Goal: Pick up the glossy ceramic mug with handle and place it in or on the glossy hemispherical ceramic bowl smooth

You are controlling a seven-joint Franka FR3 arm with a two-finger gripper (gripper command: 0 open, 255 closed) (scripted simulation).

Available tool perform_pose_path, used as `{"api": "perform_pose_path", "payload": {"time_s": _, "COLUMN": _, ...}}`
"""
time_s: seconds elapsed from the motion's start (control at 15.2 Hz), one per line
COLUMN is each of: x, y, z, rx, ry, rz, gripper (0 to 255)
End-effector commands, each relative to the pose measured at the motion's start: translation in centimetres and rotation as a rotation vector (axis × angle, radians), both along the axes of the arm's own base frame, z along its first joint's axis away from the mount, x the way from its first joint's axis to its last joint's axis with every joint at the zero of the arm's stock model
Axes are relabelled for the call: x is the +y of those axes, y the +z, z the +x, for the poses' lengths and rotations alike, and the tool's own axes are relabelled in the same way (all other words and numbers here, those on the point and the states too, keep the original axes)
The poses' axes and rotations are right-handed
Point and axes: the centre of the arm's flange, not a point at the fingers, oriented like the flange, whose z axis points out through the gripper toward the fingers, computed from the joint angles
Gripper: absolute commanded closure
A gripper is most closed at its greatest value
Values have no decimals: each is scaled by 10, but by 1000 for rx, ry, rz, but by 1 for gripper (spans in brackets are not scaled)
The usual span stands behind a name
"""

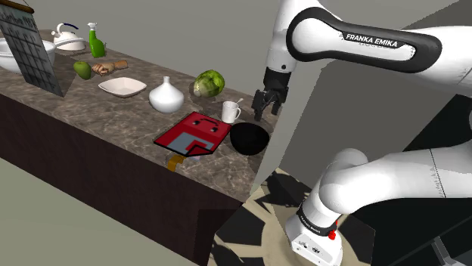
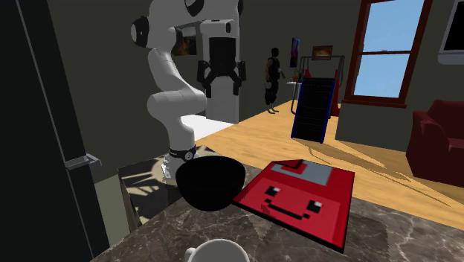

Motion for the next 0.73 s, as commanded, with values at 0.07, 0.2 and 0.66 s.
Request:
{"api": "perform_pose_path", "payload": {"time_s": 0.07, "x": -6, "y": -5, "z": 10, "rx": 0, "ry": 3, "rz": -2, "gripper": 0}}
{"api": "perform_pose_path", "payload": {"time_s": 0.2, "x": -19, "y": -16, "z": 30, "rx": 0, "ry": 9, "rz": -7, "gripper": 0}}
{"api": "perform_pose_path", "payload": {"time_s": 0.66, "x": -62, "y": -54, "z": 101, "rx": 1, "ry": 30, "rz": -22, "gripper": 0}}
